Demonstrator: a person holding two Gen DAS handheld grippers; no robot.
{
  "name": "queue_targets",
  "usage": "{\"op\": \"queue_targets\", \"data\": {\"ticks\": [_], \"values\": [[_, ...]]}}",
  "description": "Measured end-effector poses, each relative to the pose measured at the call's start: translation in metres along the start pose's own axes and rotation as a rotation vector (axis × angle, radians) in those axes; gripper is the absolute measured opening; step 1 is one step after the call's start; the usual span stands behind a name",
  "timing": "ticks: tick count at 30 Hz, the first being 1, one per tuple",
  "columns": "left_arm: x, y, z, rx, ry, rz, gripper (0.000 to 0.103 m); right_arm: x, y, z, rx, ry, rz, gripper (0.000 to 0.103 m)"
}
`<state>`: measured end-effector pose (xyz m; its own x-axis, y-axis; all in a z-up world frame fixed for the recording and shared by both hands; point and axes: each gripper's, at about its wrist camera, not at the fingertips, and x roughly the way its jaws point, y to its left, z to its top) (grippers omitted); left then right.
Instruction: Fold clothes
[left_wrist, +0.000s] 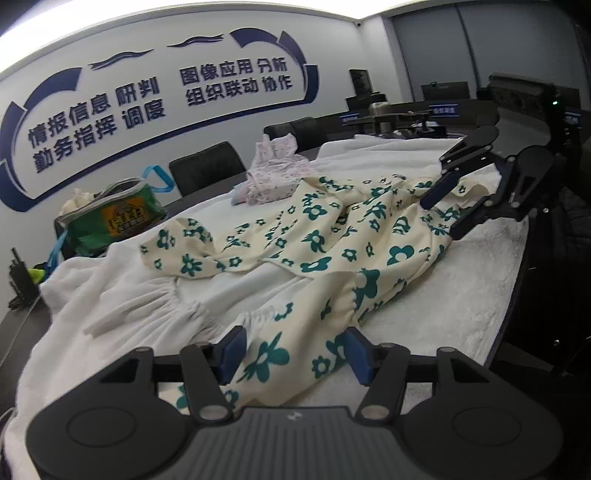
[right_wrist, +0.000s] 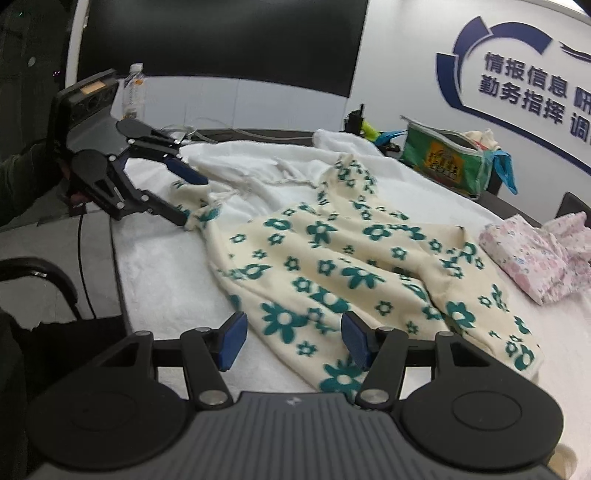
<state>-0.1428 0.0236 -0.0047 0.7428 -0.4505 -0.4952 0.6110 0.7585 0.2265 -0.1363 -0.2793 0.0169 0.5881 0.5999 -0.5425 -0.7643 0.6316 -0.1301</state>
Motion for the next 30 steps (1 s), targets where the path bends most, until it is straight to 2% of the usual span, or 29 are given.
{"op": "queue_targets", "data": {"ticks": [1, 2, 4, 10, 12, 15, 16, 17, 18, 19, 22, 25, 28, 30], "values": [[0.001, 0.004, 0.0, -0.017, 0.005, -0.021, 0.002, 0.001, -0.003, -0.001, 0.011, -0.003, -0.004, 0.05], [0.0, 0.009, 0.0, -0.036, 0.006, -0.038, 0.003, 0.004, -0.006, -0.002, 0.027, 0.005, -0.004, 0.028], [-0.011, 0.019, 0.0, -0.073, -0.016, -0.07, 0.002, 0.01, -0.009, -0.001, 0.044, 0.033, -0.005, 0.002], [-0.035, 0.027, -0.004, -0.154, -0.017, -0.153, 0.002, -0.023, 0.003, 0.006, 0.032, -0.037, 0.072, 0.0], [-0.042, 0.029, -0.006, -0.18, -0.015, -0.181, 0.003, -0.028, 0.005, 0.007, 0.032, -0.021, 0.086, 0.0], [-0.046, 0.035, -0.011, -0.234, -0.014, -0.203, 0.012, -0.027, 0.004, 0.005, 0.019, 0.017, 0.109, 0.008], [-0.051, 0.039, -0.01, -0.255, -0.04, -0.206, 0.017, -0.028, 0.003, 0.004, 0.016, 0.023, 0.118, 0.017], [-0.059, 0.044, -0.009, -0.28, -0.083, -0.199, 0.029, -0.033, 0.0, 0.005, 0.018, -0.001, 0.109, 0.035], [-0.067, 0.05, -0.007, -0.306, -0.126, -0.192, 0.038, -0.039, -0.004, 0.007, 0.022, -0.031, 0.096, 0.044], [-0.073, 0.056, -0.003, -0.332, -0.156, -0.175, 0.053, -0.044, -0.01, 0.011, 0.025, -0.066, 0.055, 0.056], [-0.055, 0.08, 0.032, -0.393, -0.124, -0.067, 0.056, -0.05, -0.035, 0.029, 0.055, -0.13, -0.085, 0.058], [-0.025, 0.103, 0.07, -0.439, -0.069, 0.031, 0.056, -0.033, -0.079, 0.054, 0.134, -0.124, -0.223, 0.058], [0.032, 0.115, 0.102, -0.439, 0.021, 0.029, 0.056, -0.001, -0.123, 0.071, 0.206, -0.054, -0.31, 0.058], [0.074, 0.119, 0.113, -0.448, 0.098, 0.024, 0.056, 0.023, -0.147, 0.074, 0.261, 0.01, -0.294, 0.058]]}}
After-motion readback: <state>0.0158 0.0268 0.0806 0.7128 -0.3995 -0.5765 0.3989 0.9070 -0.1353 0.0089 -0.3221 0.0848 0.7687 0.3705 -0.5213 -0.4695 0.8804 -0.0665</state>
